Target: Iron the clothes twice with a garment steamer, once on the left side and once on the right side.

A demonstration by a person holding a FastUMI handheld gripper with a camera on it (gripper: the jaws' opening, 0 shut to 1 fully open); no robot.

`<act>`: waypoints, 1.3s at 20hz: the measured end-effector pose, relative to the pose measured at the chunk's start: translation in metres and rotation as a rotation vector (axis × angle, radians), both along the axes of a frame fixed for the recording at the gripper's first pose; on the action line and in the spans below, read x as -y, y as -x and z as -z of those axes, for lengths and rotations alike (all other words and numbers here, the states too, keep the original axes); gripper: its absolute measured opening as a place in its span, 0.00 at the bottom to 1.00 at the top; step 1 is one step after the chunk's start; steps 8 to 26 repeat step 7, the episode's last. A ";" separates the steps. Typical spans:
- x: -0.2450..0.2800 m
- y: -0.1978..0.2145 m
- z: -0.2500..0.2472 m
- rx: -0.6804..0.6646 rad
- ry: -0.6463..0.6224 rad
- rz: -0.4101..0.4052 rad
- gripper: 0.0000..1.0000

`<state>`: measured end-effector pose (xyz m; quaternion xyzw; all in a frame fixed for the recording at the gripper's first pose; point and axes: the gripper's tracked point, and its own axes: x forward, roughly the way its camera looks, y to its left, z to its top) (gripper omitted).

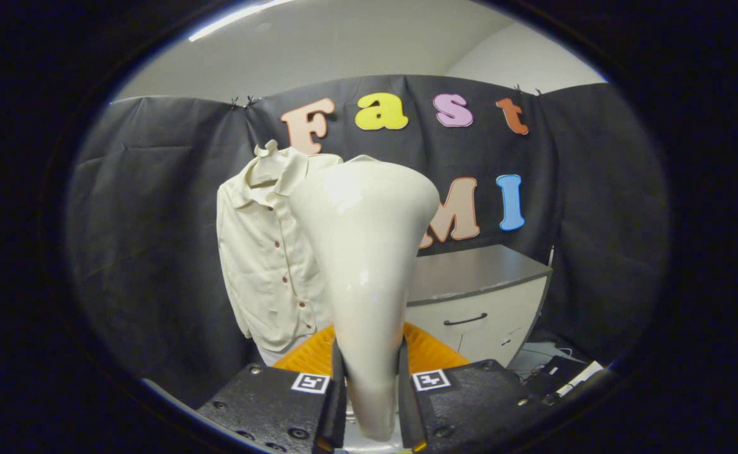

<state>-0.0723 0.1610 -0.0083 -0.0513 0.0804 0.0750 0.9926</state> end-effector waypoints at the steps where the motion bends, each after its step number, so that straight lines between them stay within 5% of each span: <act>1: 0.007 0.009 0.003 0.001 -0.003 -0.004 0.34; 7: 0.031 0.055 0.013 0.029 0.019 -0.074 0.33; 26: 0.031 0.055 0.013 0.029 0.019 -0.074 0.33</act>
